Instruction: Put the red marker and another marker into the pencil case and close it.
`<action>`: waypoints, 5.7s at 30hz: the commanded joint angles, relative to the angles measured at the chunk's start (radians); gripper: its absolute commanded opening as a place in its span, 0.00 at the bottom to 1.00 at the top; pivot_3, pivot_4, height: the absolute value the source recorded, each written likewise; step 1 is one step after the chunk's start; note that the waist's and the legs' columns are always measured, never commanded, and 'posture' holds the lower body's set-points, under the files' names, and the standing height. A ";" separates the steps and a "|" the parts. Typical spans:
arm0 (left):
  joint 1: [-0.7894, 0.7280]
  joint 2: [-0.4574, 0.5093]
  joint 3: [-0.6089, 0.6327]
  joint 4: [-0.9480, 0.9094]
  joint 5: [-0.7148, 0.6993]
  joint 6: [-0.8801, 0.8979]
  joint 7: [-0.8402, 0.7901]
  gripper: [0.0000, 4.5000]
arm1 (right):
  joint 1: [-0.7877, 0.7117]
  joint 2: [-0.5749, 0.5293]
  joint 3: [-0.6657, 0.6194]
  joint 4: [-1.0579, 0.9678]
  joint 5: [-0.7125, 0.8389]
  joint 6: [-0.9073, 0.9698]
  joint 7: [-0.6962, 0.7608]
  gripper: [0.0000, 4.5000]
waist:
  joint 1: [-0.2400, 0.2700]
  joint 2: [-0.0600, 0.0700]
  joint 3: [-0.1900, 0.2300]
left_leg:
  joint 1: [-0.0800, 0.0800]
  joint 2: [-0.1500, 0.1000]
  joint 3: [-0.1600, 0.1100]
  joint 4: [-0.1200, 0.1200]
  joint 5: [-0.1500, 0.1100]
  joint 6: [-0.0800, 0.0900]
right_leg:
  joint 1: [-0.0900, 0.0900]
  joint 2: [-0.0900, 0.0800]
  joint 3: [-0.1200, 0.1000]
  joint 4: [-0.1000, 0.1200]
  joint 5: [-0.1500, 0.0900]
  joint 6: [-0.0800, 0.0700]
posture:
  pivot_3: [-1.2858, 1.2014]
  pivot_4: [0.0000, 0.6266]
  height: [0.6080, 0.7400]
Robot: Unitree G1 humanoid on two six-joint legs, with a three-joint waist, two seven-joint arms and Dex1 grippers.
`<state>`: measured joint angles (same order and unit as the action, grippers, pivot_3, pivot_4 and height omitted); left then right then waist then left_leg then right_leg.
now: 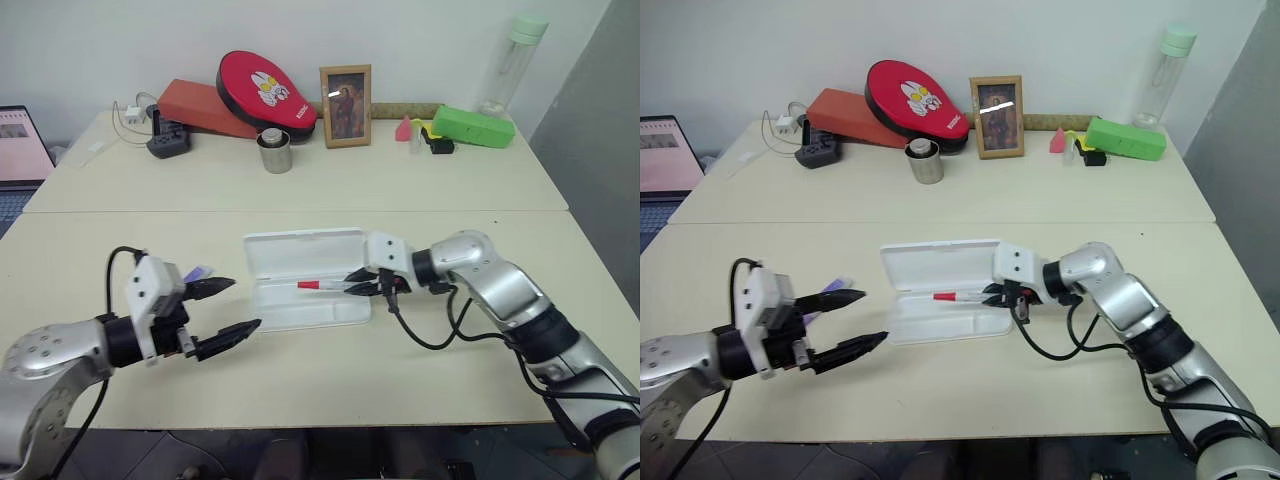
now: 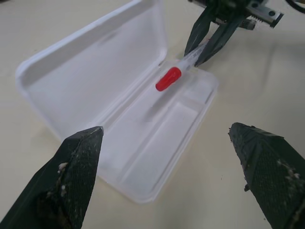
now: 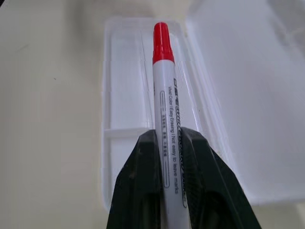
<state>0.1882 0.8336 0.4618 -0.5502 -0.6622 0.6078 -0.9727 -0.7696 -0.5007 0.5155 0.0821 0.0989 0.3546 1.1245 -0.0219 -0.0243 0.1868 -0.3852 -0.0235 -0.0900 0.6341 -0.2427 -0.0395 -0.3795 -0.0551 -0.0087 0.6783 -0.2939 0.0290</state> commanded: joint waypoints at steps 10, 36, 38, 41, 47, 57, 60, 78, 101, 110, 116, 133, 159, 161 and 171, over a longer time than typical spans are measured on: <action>0.041 0.005 0.062 -0.114 -0.059 0.036 0.078 1.00 | -0.101 0.143 0.008 0.221 -0.094 -0.137 0.038 0.07 | -0.008 0.001 0.000 | 0.001 0.003 -0.002 -0.001 0.000 0.000 | -0.001 0.001 0.000 0.001 0.001 -0.003 | 0.52 0.24 1.00; 0.011 0.004 0.016 -0.114 -0.056 0.056 0.140 1.00 | -0.123 0.199 -0.064 0.187 -0.069 -0.106 0.071 0.80 | -0.009 0.001 0.001 | 0.001 0.003 0.000 -0.002 0.000 0.000 | -0.002 0.001 0.000 0.002 0.002 -0.003 | 0.52 0.24 1.00; 0.019 0.004 0.012 -0.096 -0.036 0.054 0.150 1.00 | -0.110 0.189 -0.087 0.125 -0.033 -0.065 0.091 0.92 | -0.008 0.001 0.001 | 0.001 0.003 0.000 -0.002 0.000 0.000 | -0.003 0.001 0.000 0.002 0.002 -0.003 | 0.52 0.24 1.00; 0.016 -0.019 0.015 -0.026 -0.006 0.035 0.170 1.00 | -0.068 0.163 -0.127 -0.024 0.073 0.027 0.145 0.99 | -0.008 0.001 0.001 | 0.001 0.003 0.000 -0.003 0.000 0.000 | -0.003 0.001 0.000 0.002 0.002 -0.003 | 0.52 0.24 1.00; -0.021 0.002 0.017 0.187 0.111 -0.034 0.186 1.00 | -0.005 0.117 -0.209 -0.227 0.223 0.190 0.134 0.99 | -0.007 0.001 0.001 | 0.001 0.003 -0.001 -0.004 0.000 0.000 | -0.003 0.001 0.000 0.002 0.002 -0.003 | 0.52 0.24 1.00; -0.202 0.065 -0.079 0.628 0.262 -0.144 0.128 1.00 | 0.076 0.067 -0.287 -0.358 0.314 0.315 0.019 0.99 | -0.007 0.001 0.001 | 0.000 0.002 0.001 -0.004 0.000 0.000 | -0.006 0.000 -0.001 0.002 0.002 -0.003 | 0.52 0.24 1.00; -0.251 0.068 -0.127 0.720 0.303 -0.188 0.102 1.00 | 0.088 0.059 -0.300 -0.381 0.328 0.334 -0.008 0.99 | -0.007 0.001 0.000 | 0.000 0.002 0.001 -0.004 0.000 0.000 | -0.006 0.000 -0.001 0.002 0.002 -0.003 | 0.52 0.24 1.00; -0.332 0.068 -0.230 0.897 0.382 -0.224 0.036 0.61 | 0.105 0.014 -0.321 -0.415 0.359 0.343 -0.105 1.00 | -0.008 0.001 0.000 | -0.002 0.003 0.001 -0.004 0.000 0.000 | -0.008 0.000 -0.001 0.003 0.002 -0.003 | 0.52 0.24 1.00; -0.165 0.141 -0.244 0.286 0.226 -0.148 -0.135 0.27 | 0.179 -0.130 -0.397 -0.456 0.425 0.338 -0.051 1.00 | 0.001 0.001 0.000 | -0.009 0.002 -0.002 -0.003 0.000 0.000 | -0.010 -0.002 0.000 0.000 0.002 -0.003 | 0.52 0.24 1.00; -0.468 0.096 -0.546 0.264 0.331 -0.117 -0.172 0.27 | 0.268 -0.206 -0.455 -0.531 0.451 0.367 -0.105 1.00 | -0.011 0.002 0.001 | -0.008 0.002 -0.002 -0.003 0.000 0.000 | -0.009 0.003 -0.003 0.002 0.002 -0.003 | 0.52 0.24 1.00; -0.593 0.063 -0.697 0.357 0.428 -0.171 -0.225 0.27 | 0.320 -0.217 -0.500 -0.594 0.467 0.397 -0.174 1.00 | -0.010 0.002 0.001 | -0.008 0.002 0.005 -0.003 0.000 0.000 | -0.010 0.004 -0.002 0.002 0.002 -0.003 | 0.52 0.24 1.00; -0.643 0.070 -0.729 0.484 0.499 -0.249 -0.313 0.27 | 0.390 -0.222 -0.539 -0.688 0.513 0.438 -0.293 1.00 | -0.008 0.002 0.001 | -0.009 0.002 0.005 0.001 0.000 0.000 | -0.009 0.004 -0.003 0.003 0.002 -0.002 | 0.52 0.24 1.00; -0.636 0.034 -0.669 0.377 0.423 -0.132 -0.303 0.99 | 0.396 -0.241 -0.533 -0.674 0.534 0.424 -0.294 1.00 | -0.008 0.002 0.001 | -0.012 0.002 0.004 0.008 0.000 0.001 | -0.009 0.004 -0.003 0.004 0.003 -0.001 | 0.52 0.24 1.00; -0.628 0.036 -0.661 0.347 0.401 -0.106 -0.301 0.99 | 0.401 -0.247 -0.538 -0.667 0.531 0.423 -0.292 1.00 | -0.008 0.002 0.001 | -0.013 0.002 0.003 0.009 -0.001 0.002 | -0.009 0.004 -0.003 0.004 0.003 -0.001 | 0.52 0.24 1.00; -0.588 -0.023 -0.613 0.239 0.308 -0.052 -0.212 0.99 | 0.501 -0.307 -0.691 -0.597 0.498 0.511 -0.406 1.00 | -0.006 0.002 0.001 | -0.013 0.002 0.003 0.010 -0.001 0.002 | -0.008 0.004 -0.002 0.004 0.003 -0.001 | 0.52 0.24 1.00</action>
<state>-0.3837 0.8447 -0.2098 -0.2712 -0.3119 0.5670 -1.2233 -0.2746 -0.7914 -0.1054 -0.5389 0.6184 0.8323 0.7892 -0.0277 -0.0223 0.1875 -0.3984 -0.0219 -0.0864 0.6444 -0.2437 -0.0371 -0.3873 -0.0513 -0.0108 0.6825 -0.2906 0.0283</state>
